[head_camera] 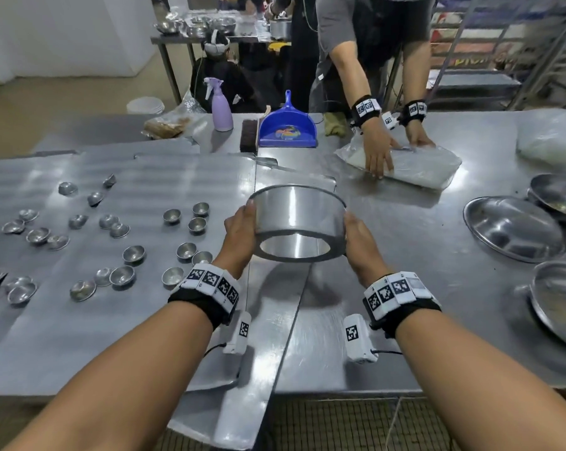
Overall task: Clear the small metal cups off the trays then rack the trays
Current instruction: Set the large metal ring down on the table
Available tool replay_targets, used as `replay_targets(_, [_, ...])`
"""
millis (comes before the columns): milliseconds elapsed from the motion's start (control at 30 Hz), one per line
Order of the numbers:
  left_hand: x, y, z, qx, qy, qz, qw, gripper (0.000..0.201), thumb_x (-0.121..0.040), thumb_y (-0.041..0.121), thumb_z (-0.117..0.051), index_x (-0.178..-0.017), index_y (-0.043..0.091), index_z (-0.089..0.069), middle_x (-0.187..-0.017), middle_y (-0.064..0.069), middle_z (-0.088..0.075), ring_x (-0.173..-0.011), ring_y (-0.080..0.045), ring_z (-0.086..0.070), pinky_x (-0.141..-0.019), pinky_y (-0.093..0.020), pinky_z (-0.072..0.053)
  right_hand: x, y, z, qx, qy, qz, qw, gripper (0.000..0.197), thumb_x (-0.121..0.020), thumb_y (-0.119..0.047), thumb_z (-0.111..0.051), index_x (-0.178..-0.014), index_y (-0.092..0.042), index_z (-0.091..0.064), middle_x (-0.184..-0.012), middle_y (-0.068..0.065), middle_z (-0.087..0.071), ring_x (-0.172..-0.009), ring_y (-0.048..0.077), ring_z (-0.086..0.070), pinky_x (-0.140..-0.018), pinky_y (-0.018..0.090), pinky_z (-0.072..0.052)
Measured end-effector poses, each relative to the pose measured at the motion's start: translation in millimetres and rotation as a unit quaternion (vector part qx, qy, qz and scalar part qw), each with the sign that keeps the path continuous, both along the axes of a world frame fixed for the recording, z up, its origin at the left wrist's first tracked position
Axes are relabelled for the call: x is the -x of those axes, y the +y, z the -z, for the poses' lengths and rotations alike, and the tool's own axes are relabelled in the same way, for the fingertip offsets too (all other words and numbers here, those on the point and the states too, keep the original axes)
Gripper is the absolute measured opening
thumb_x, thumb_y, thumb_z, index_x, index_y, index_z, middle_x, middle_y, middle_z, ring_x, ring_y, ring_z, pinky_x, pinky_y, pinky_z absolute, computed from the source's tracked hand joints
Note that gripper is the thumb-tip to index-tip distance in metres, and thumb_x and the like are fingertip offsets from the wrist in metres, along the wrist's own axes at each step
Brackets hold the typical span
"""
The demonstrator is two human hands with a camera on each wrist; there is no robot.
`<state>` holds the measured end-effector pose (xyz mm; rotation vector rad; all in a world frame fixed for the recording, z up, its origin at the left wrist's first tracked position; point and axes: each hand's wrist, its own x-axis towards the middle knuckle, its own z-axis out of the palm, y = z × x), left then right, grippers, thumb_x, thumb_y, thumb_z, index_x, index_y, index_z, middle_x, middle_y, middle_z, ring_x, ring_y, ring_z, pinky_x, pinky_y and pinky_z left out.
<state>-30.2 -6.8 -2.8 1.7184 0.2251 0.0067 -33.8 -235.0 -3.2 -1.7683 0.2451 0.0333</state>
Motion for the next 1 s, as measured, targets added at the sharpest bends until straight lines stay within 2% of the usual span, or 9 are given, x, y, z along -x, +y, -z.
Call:
replay_targets(67, [6, 1, 4, 0.003, 0.004, -0.001, 1.0, 0.042, -0.097, 0.07, -0.035, -0.117, 0.037, -0.053, -0.136, -0.003, -0.037, -0.122, -0.02, -0.046, -0.112, -0.039, -0.037, 9, 3, -3, -0.002, -0.002, -0.002, 1.0, 0.081, -0.08, -0.083, -0.032, -0.129, -0.024, -0.06, -0.127, -0.001, -0.063, -0.118, 0.019, -0.058, -0.108, 0.046, -0.042])
replay_targets(167, [15, 2, 9, 0.011, -0.018, 0.009, 1.0, 0.047, -0.087, 0.074, -0.048, -0.113, 0.038, -0.063, -0.137, -0.009, -0.047, -0.121, -0.023, -0.056, -0.107, -0.045, -0.047, 17, 1, 8, -0.031, 0.024, 0.0, 0.999, 0.09, -0.067, -0.096, -0.04, -0.119, -0.025, -0.062, -0.118, -0.003, -0.066, -0.111, 0.02, -0.062, -0.102, 0.045, -0.048])
replay_targets(267, [27, 0, 19, 0.015, -0.024, 0.005, 1.0, 0.033, -0.094, 0.07, -0.044, -0.115, 0.05, -0.06, -0.138, -0.001, -0.047, -0.13, -0.019, -0.047, -0.111, -0.042, -0.04, 20, -5, 21, -0.054, 0.043, 0.014, 0.998, 0.088, -0.061, -0.097, -0.046, -0.115, -0.028, -0.056, -0.12, -0.002, -0.063, -0.112, 0.02, -0.061, -0.102, 0.05, -0.048])
replay_targets(400, [37, -1, 21, 0.054, -0.003, -0.003, 0.999, 0.036, -0.101, 0.056, -0.046, -0.123, 0.032, -0.061, -0.13, 0.002, -0.059, -0.12, -0.013, -0.058, -0.092, -0.029, -0.05, 23, -9, 24, -0.048, 0.032, 0.023, 0.998, 0.043, -0.086, -0.063, -0.06, -0.108, -0.027, -0.053, -0.115, -0.003, -0.059, -0.11, 0.018, -0.058, -0.101, 0.049, -0.049])
replay_targets(500, [46, 0, 25, 0.027, 0.023, 0.006, 0.999, 0.026, -0.101, 0.024, -0.058, -0.126, 0.022, -0.063, -0.112, 0.002, -0.07, -0.104, -0.013, -0.066, -0.078, -0.023, -0.053, 22, -13, 31, -0.019, 0.053, 0.028, 0.998, 0.029, -0.087, -0.038, -0.067, -0.107, -0.024, -0.053, -0.111, 0.0, -0.06, -0.108, 0.022, -0.059, -0.098, 0.049, -0.052])
replay_targets(600, [50, -2, 38, 0.032, 0.043, 0.026, 0.998, 0.04, -0.091, -0.001, -0.06, -0.128, 0.015, -0.063, -0.113, -0.009, -0.072, -0.107, -0.027, -0.068, -0.087, -0.034, -0.059, 25, -20, 35, 0.012, 0.081, 0.015, 0.997, 0.031, -0.087, -0.022, -0.065, -0.115, -0.018, -0.051, -0.107, 0.003, -0.06, -0.104, 0.025, -0.062, -0.094, 0.047, -0.054])
replay_targets(700, [51, -7, 42, 0.032, 0.067, 0.039, 0.997, 0.047, -0.084, 0.0, -0.063, -0.127, 0.021, -0.062, -0.118, -0.01, -0.068, -0.111, -0.035, -0.066, -0.096, -0.049, -0.057, 30, -28, 39, 0.017, 0.111, 0.013, 0.994, 0.033, -0.085, -0.008, -0.062, -0.114, -0.016, -0.048, -0.104, 0.008, -0.061, -0.094, 0.025, -0.064, -0.089, 0.053, -0.057])
replay_targets(867, [42, -24, 40, 0.036, 0.084, 0.068, 0.994, 0.054, -0.086, -0.005, -0.063, -0.131, 0.023, -0.058, -0.119, -0.012, -0.063, -0.107, -0.038, -0.067, -0.091, -0.055, -0.057, 37, -48, 41, -0.006, 0.12, 0.047, 0.992, 0.04, -0.084, 0.001, -0.061, -0.12, -0.011, -0.047, -0.107, 0.011, -0.06, -0.084, 0.022, -0.063, -0.086, 0.055, -0.058])
replay_targets(1000, [38, -49, 35, 0.035, 0.085, 0.099, 0.991, 0.054, -0.089, -0.007, -0.062, -0.132, 0.024, -0.055, -0.119, -0.01, -0.06, -0.102, -0.034, -0.067, -0.09, -0.057, -0.056, 45, -74, 41, -0.003, 0.122, 0.071, 0.99, 0.043, -0.08, -0.004, -0.062, -0.117, -0.015, -0.044, -0.106, 0.009, -0.06, -0.09, 0.025, -0.066, -0.082, 0.053, -0.06])
